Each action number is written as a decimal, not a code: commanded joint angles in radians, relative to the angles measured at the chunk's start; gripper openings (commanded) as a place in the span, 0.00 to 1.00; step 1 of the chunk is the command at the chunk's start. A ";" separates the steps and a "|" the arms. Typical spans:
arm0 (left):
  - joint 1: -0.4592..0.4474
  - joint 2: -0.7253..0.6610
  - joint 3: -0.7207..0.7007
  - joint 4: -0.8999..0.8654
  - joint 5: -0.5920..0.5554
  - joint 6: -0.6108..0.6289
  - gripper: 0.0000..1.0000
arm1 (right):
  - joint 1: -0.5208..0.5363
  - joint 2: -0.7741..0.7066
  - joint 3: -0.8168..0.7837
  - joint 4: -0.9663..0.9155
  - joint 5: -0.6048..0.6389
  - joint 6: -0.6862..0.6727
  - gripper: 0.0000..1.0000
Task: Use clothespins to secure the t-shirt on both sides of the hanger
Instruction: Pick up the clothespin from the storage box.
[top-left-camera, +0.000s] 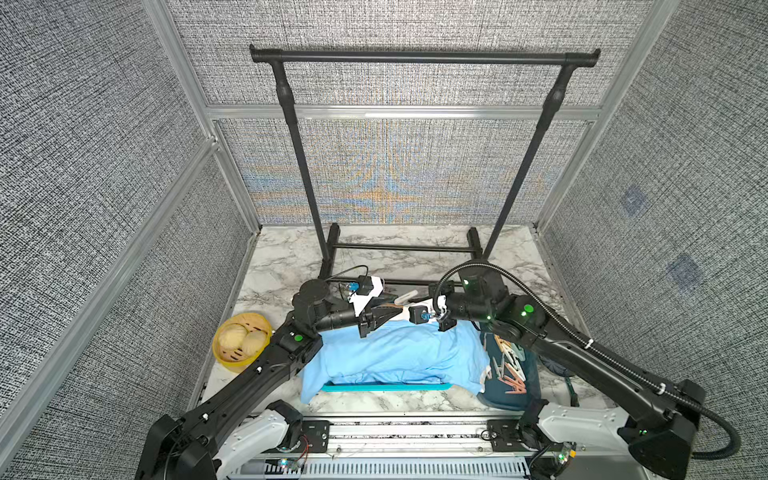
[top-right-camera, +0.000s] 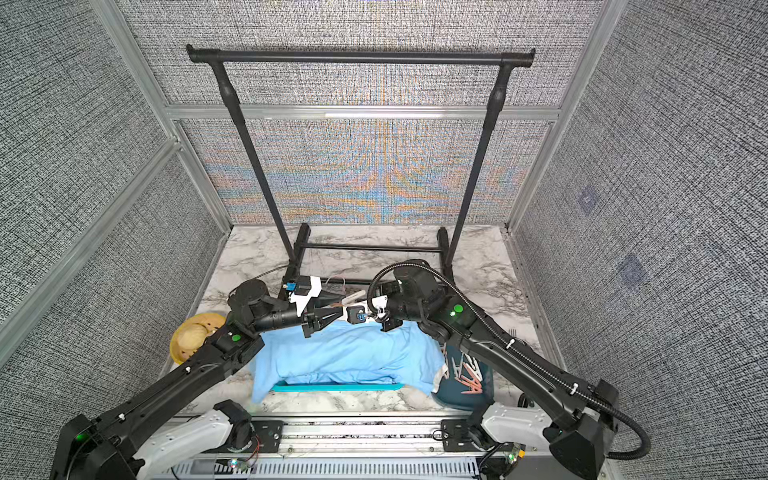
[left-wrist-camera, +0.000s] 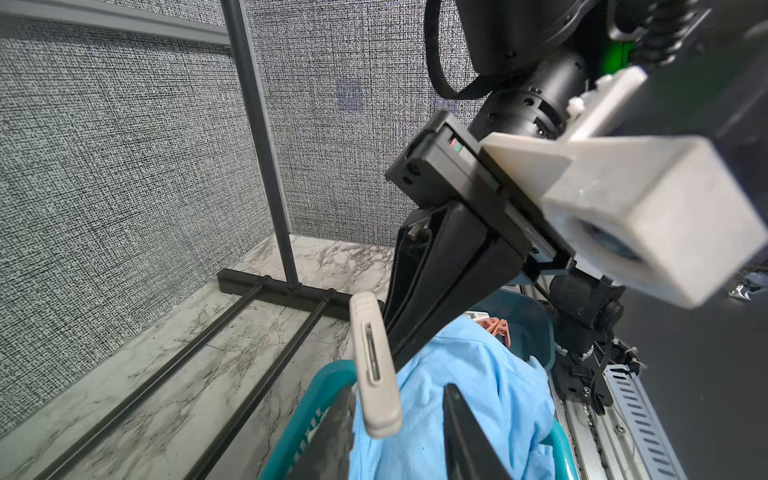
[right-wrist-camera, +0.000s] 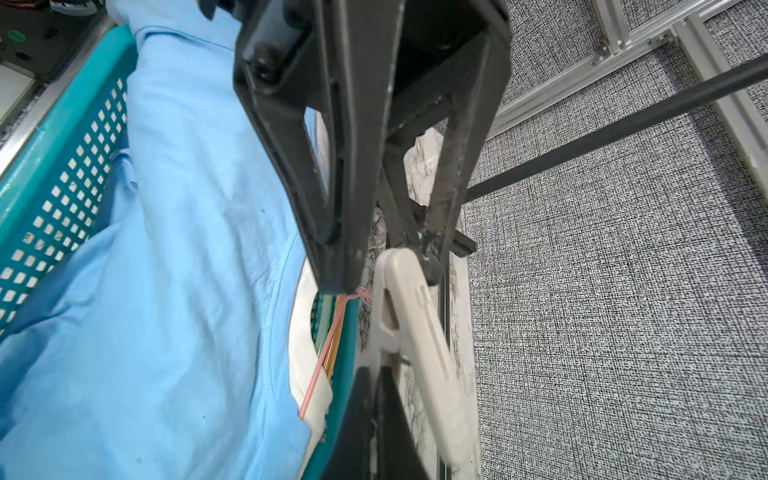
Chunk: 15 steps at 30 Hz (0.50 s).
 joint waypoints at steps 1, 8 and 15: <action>0.000 -0.003 0.004 0.007 0.000 0.025 0.35 | 0.009 0.008 0.010 0.005 0.008 0.011 0.00; 0.000 0.006 0.005 -0.004 -0.004 0.046 0.28 | 0.017 0.016 -0.008 0.050 0.009 0.031 0.00; 0.000 0.026 0.023 -0.036 -0.046 0.044 0.04 | 0.023 0.020 -0.039 0.119 0.035 0.054 0.00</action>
